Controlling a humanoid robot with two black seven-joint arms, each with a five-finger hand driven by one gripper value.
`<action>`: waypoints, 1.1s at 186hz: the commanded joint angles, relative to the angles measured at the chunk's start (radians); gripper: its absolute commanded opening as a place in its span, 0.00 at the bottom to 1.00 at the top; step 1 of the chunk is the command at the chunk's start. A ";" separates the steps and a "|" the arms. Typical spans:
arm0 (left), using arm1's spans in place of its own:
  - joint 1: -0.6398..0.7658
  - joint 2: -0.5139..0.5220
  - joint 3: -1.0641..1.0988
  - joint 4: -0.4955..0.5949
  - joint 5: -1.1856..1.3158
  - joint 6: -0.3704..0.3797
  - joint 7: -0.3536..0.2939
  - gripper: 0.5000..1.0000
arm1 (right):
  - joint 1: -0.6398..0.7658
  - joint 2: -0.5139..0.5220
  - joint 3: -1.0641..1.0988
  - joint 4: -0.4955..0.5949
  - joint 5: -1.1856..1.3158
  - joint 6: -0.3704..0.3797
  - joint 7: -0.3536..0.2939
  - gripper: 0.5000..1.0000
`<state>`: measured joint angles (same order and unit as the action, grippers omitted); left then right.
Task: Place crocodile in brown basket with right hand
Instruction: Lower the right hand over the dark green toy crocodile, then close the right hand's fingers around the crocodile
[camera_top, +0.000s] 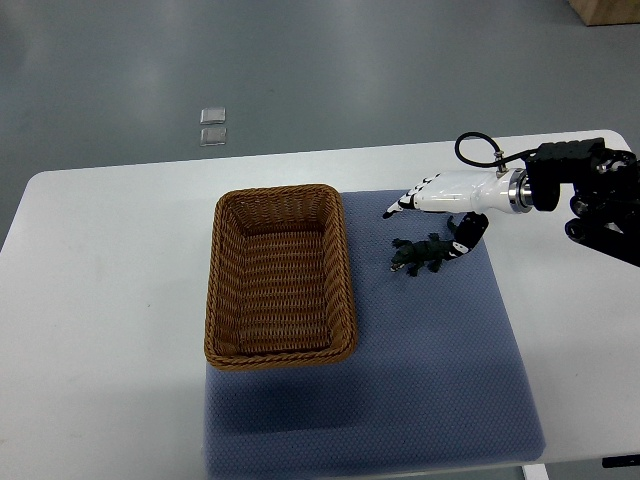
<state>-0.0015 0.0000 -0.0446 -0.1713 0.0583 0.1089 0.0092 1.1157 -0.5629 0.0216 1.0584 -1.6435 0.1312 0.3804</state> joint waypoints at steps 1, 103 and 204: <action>0.000 0.000 0.000 -0.001 0.000 0.000 0.000 1.00 | 0.019 0.003 -0.037 -0.001 -0.019 -0.018 0.014 0.84; 0.000 0.000 0.000 -0.001 0.000 0.000 0.000 1.00 | 0.039 0.060 -0.163 -0.061 -0.088 -0.120 0.043 0.83; 0.000 0.000 0.000 -0.001 0.000 0.000 0.000 1.00 | 0.038 0.084 -0.220 -0.138 -0.144 -0.193 0.041 0.79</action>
<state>-0.0016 0.0000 -0.0449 -0.1709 0.0583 0.1089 0.0092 1.1536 -0.4843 -0.1938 0.9250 -1.7869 -0.0480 0.4215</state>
